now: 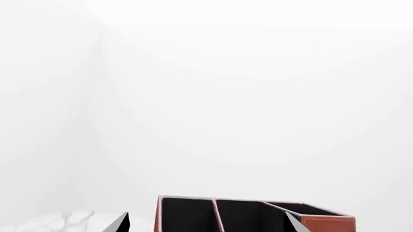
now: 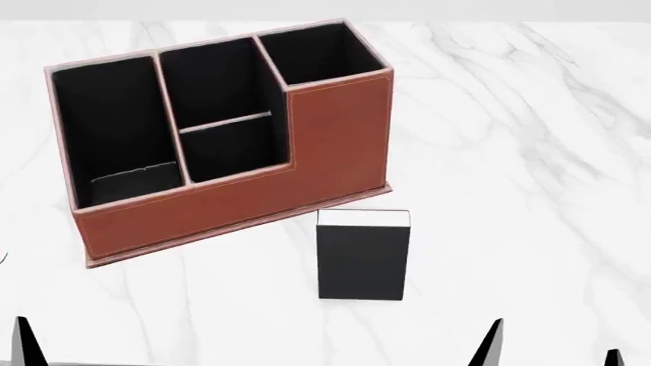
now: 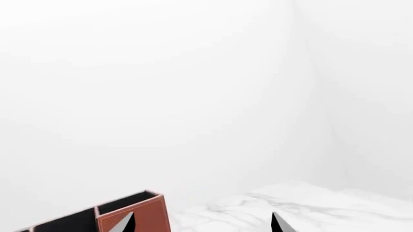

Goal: Pick up the book and place it in the back compartment of the caddy.

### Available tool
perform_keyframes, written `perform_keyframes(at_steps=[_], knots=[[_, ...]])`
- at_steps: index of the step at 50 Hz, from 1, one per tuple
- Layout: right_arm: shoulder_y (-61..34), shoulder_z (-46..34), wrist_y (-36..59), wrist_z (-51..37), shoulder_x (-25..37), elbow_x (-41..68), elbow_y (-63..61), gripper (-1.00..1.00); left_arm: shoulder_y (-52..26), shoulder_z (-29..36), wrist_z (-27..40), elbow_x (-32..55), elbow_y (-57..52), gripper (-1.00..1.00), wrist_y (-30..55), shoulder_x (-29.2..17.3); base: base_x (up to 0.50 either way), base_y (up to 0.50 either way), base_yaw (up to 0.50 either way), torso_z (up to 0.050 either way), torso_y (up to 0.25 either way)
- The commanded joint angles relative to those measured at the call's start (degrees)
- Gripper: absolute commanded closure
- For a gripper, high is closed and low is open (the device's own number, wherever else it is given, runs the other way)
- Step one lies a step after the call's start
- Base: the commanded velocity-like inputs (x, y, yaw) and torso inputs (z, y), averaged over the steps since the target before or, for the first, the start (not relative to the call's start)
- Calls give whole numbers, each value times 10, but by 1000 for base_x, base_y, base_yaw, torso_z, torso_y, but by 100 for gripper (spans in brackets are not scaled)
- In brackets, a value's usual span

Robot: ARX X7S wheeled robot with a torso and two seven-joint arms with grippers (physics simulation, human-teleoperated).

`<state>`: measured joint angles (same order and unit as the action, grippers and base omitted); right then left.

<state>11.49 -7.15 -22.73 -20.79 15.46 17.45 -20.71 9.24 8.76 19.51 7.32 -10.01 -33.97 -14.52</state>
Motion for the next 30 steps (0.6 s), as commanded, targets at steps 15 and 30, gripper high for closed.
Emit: perform_keyframes(at_steps=[15, 30], knots=[[-3, -4, -5, -4, 3, 0, 5, -100, -3, 5, 7, 0, 1, -100, 1, -4, 0, -106, 0, 0, 0], [-1, -7, -7, -8, 6, -1, 3, -100, -3, 7, 10, 0, 2, -100, 0, -7, 0, -106, 0, 0, 0]])
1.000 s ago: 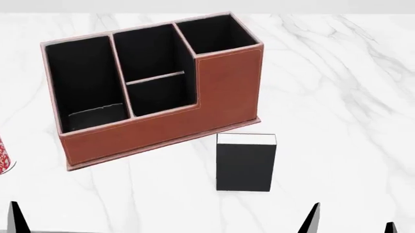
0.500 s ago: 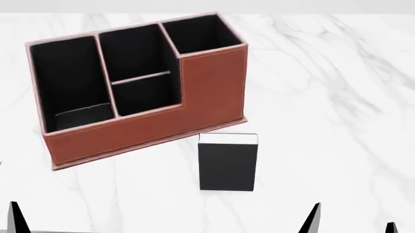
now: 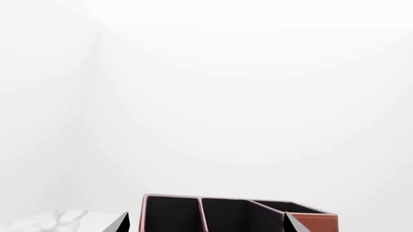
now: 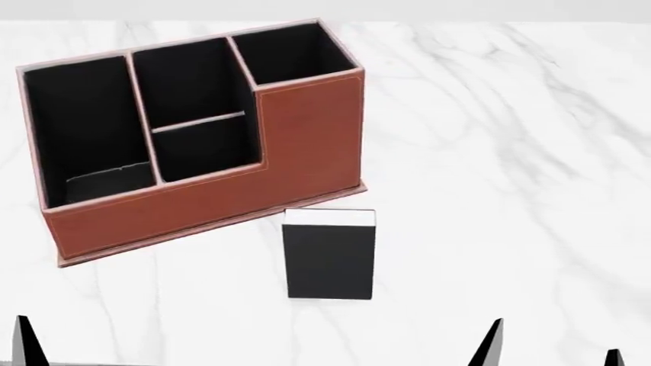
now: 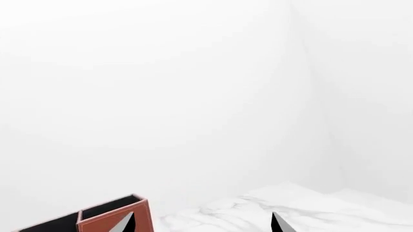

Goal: Pick up the book and place it in the back compartment of the caddy.

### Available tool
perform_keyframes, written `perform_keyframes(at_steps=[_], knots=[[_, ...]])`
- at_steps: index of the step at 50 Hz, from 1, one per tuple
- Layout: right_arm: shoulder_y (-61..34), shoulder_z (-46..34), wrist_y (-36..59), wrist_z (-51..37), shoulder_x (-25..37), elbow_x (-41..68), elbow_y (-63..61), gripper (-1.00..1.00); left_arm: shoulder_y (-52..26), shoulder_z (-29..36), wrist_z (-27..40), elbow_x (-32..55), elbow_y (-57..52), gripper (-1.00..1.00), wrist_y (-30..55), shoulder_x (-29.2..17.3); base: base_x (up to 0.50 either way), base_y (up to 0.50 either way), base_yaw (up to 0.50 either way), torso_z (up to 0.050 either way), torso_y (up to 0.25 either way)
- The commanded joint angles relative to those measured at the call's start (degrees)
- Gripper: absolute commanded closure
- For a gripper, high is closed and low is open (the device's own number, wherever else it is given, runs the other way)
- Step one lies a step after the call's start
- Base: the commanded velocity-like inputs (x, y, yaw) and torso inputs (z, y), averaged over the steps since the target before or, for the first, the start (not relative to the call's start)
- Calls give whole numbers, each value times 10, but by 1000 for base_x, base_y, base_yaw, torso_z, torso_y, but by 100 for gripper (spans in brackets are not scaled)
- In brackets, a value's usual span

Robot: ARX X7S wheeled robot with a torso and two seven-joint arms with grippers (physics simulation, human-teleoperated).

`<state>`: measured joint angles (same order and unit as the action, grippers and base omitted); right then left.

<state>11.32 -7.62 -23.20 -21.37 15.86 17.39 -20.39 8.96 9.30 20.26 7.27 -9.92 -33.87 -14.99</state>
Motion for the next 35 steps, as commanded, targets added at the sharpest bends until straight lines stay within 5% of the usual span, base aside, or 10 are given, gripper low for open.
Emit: perform_keyframes(at_steps=[1, 35], knots=[[1, -2, -3, -2, 2, 0, 1, -100, 0, 2, 2, 0, 2, -100, -2, -2, 0, -105, 0, 0, 0], [31, -8, -95, 0, -4, -87, -15, -100, -3, 8, 9, -1, 5, -100, -3, -7, 53, -33, 0, 0, 0]])
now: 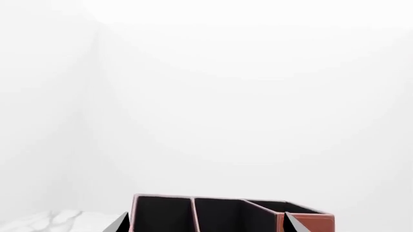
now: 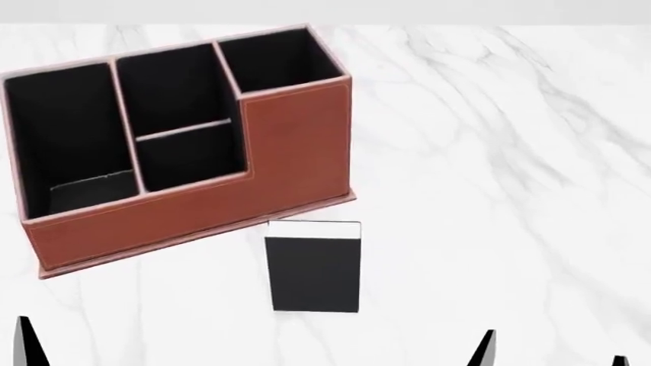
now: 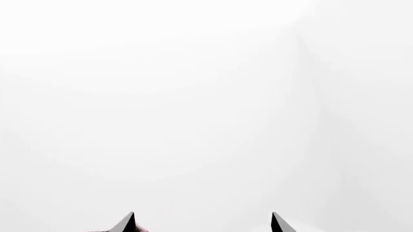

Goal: Pick up the book and place it in the back compartment of the caddy.

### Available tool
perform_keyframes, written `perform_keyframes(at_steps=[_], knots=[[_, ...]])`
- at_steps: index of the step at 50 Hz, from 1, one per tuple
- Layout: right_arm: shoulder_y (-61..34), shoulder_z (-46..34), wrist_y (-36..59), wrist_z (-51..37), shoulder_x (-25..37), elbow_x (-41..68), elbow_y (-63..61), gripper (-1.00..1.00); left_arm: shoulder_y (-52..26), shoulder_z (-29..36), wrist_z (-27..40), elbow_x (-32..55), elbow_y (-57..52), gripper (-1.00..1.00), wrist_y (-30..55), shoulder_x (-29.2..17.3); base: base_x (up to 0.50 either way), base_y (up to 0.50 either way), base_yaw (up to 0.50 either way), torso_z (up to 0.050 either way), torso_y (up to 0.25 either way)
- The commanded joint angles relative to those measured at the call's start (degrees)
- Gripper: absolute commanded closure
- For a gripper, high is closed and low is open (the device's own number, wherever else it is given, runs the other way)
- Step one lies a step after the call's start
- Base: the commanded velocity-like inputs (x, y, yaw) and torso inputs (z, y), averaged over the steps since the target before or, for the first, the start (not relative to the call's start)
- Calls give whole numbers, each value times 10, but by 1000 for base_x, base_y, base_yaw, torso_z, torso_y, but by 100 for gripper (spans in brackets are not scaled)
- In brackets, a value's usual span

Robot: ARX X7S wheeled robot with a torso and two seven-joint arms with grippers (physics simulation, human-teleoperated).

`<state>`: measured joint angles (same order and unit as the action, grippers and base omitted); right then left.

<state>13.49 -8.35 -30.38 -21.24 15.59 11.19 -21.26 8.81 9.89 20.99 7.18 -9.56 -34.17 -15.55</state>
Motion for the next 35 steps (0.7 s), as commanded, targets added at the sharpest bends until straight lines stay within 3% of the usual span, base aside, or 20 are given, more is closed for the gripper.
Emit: perform_keyframes(at_steps=[1, 35], knots=[[10, -1, -23, -2, -1, -26, -7, -100, -2, 2, 2, 1, 3, -100, 0, -2, 109, 0, 0, 0, 0], [7, -6, -21, -12, 3, -30, -2, -100, -1, 8, 10, -1, -1, -100, 2, -6, 112, 0, 0, 0, 0]])
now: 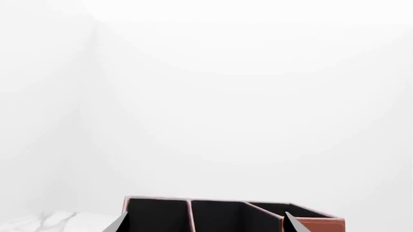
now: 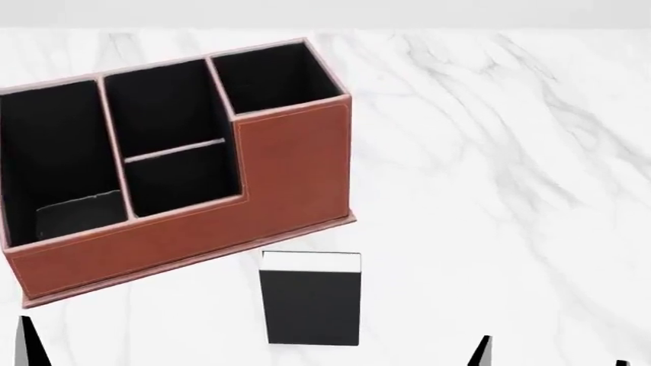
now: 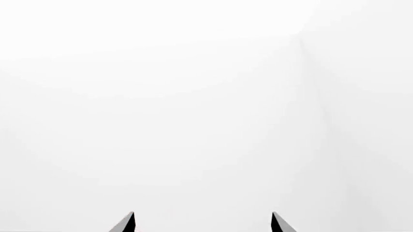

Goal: Pick up the book and place it in the back compartment of the caddy.

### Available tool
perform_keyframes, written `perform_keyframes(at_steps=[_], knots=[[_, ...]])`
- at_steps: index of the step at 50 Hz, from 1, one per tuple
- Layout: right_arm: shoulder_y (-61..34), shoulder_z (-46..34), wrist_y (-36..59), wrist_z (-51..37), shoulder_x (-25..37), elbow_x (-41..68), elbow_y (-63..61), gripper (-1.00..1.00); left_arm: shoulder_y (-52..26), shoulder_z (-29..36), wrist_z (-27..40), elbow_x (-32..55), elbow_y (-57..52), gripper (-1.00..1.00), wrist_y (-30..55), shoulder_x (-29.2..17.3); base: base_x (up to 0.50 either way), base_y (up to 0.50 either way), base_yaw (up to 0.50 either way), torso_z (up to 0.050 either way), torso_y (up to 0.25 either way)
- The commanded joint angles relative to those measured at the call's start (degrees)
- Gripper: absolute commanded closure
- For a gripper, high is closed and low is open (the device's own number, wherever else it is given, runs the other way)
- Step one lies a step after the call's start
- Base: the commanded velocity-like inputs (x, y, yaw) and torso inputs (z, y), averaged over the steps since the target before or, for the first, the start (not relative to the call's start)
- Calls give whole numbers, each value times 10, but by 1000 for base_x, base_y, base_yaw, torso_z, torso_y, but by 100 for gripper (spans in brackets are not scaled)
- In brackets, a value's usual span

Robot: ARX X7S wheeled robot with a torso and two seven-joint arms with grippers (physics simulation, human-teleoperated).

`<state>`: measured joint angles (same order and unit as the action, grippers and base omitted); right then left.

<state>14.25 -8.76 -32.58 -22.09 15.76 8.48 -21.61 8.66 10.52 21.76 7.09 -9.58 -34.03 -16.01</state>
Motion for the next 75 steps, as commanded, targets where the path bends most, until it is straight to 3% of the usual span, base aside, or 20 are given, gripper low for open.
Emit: perform_keyframes(at_steps=[1, 75], knots=[[-1, -2, 1, -3, 1, -3, 1, -100, 0, 2, 3, -1, 0, -100, 0, -2, 113, 0, 0, 0, 0], [-4, -12, 3, -20, 13, -4, 1, -100, -2, 12, 16, -3, 1, -100, -2, -11, 113, 0, 0, 0, 0]])
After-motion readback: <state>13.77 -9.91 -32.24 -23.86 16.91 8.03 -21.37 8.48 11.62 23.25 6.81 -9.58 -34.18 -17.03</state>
